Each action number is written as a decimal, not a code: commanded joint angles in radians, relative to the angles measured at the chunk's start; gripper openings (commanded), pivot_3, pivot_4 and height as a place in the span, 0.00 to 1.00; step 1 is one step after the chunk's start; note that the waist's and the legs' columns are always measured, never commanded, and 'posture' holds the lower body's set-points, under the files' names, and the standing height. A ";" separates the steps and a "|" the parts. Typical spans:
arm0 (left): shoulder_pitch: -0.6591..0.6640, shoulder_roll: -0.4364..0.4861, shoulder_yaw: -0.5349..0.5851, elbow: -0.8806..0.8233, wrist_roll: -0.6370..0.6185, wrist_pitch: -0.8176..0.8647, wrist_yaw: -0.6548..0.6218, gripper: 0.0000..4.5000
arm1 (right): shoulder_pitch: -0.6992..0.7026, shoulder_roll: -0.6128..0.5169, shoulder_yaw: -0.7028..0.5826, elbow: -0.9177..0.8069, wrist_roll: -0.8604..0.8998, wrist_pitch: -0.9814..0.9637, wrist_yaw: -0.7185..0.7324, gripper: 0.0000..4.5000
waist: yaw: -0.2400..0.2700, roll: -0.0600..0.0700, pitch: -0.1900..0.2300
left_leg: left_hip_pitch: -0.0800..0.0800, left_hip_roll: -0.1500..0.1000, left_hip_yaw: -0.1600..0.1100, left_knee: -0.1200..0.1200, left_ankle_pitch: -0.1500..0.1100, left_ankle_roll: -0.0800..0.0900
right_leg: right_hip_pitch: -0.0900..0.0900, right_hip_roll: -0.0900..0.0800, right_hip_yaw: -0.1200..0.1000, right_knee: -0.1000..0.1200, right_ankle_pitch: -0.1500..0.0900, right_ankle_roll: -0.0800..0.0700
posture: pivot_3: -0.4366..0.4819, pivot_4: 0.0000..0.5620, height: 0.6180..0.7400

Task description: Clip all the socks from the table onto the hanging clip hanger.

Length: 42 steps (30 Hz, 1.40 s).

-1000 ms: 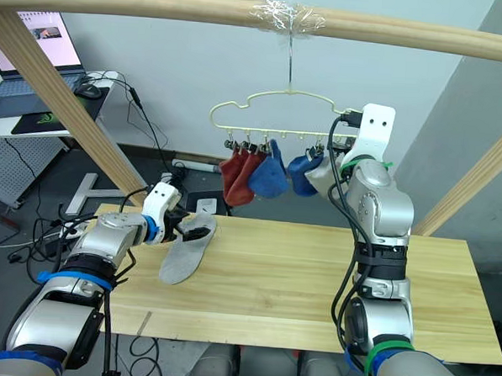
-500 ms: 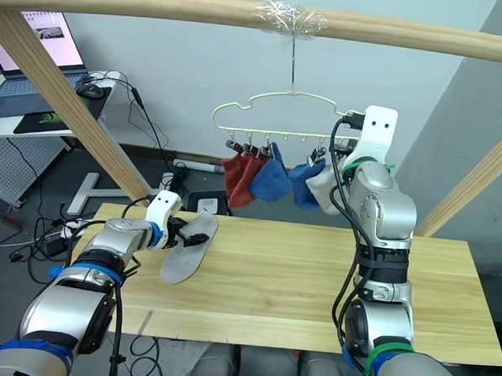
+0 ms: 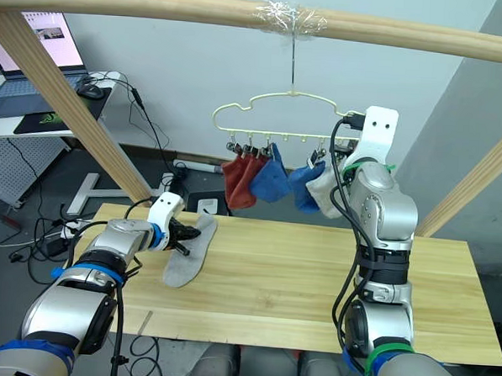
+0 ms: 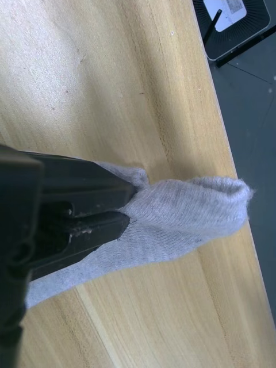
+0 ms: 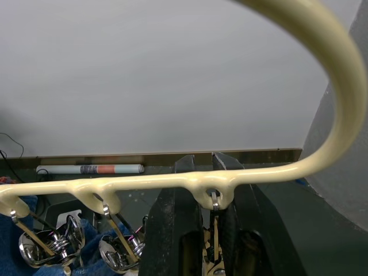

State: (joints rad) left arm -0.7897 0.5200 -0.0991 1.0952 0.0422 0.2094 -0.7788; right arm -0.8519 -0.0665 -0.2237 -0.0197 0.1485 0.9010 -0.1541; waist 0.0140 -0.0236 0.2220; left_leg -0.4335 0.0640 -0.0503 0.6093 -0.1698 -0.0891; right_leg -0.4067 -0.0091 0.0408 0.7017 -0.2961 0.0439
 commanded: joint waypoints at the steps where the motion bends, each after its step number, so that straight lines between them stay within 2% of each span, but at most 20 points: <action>1: 0.029 -0.006 -0.004 -0.032 0.005 -0.004 -0.042 0.01 | -0.011 -0.001 -0.014 -0.051 0.017 -0.007 0.001 0.01 | 0.000 0.000 0.000 | 0.000 0.000 0.000 0.000 0.000 0.000 | 0.000 0.000 0.000 0.000 0.000 0.000 | 0.59 0.26 1.00; 5: 0.056 -0.016 0.000 -0.126 -0.027 0.004 -0.130 0.01 | -0.013 0.006 -0.021 -0.059 0.024 0.004 -0.002 0.01 | 0.000 0.000 0.000 | 0.000 0.000 0.000 0.000 0.000 0.000 | 0.000 0.000 0.000 0.000 0.000 0.000 | 0.59 0.26 1.00; 10: 0.107 -0.063 -0.002 -0.500 -0.163 0.175 -0.307 0.01 | -0.030 0.023 -0.036 -0.080 0.046 0.035 -0.012 0.01 | 0.002 0.000 0.000 | -0.001 0.000 0.000 0.000 0.000 0.000 | 0.000 0.000 0.000 0.000 0.000 0.000 | 0.59 0.27 1.00; 14: 0.091 -0.125 -0.038 -0.716 -0.227 0.315 -0.334 0.01 | -0.044 0.036 -0.052 -0.085 0.059 0.054 -0.020 0.01 | 0.000 0.000 0.000 | 0.000 0.000 0.000 0.000 0.000 0.000 | 0.000 0.000 0.000 0.000 0.000 0.000 | 0.58 0.27 1.00; 17: 0.053 -0.181 -0.062 -0.765 -0.236 0.344 -0.313 0.01 | -0.057 0.045 -0.066 -0.090 0.069 0.069 -0.029 0.01 | -0.006 0.000 0.000 | 0.000 0.000 0.000 0.000 0.000 0.000 | 0.000 0.000 0.000 0.000 0.000 0.000 | 0.58 0.27 1.00; 21: -0.029 -0.266 -0.079 -0.690 -0.223 0.307 -0.270 0.01 | -0.079 0.052 -0.081 -0.091 0.082 0.083 -0.038 0.01 | -0.012 0.000 0.000 | 0.000 0.000 0.000 0.000 0.000 0.000 | 0.000 0.000 0.000 0.000 0.000 0.000 | 0.57 0.26 1.00; 29: -0.222 -0.453 -0.075 -0.353 -0.176 0.111 -0.172 0.01 | -0.111 0.054 -0.095 -0.094 0.098 0.105 -0.053 0.01 | -0.017 0.000 0.000 | -0.001 -0.001 0.000 0.000 0.000 0.000 | 0.000 0.000 0.000 -0.002 0.000 0.000 | 0.54 0.26 1.00; 36: -0.332 -0.513 -0.044 -0.137 -0.157 -0.013 -0.122 0.01 | -0.114 0.059 -0.099 -0.107 0.102 0.119 -0.060 0.01 | -0.023 0.000 0.000 | -0.001 -0.001 0.000 -0.001 0.000 0.001 | 0.000 0.000 0.001 -0.003 0.000 0.000 | 0.53 0.26 1.00; 42: -0.383 -0.525 -0.008 -0.051 -0.152 -0.064 -0.104 0.01 | -0.111 0.063 -0.099 -0.120 0.104 0.130 -0.063 0.01 | -0.023 0.000 0.000 | -0.001 -0.001 0.000 -0.001 0.000 0.001 | 0.000 0.000 0.001 -0.004 0.000 0.000 | 0.53 0.26 1.00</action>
State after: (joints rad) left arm -1.1417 0.0029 -0.1241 1.0499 -0.1093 0.1714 -0.8853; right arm -0.9242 -0.0011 -0.3226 -0.0700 0.2285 1.0421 -0.2192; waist -0.0086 -0.0234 0.2217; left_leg -0.4348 0.0635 -0.0499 0.6084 -0.1698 -0.0886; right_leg -0.4069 -0.0089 0.0415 0.6982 -0.2961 0.0439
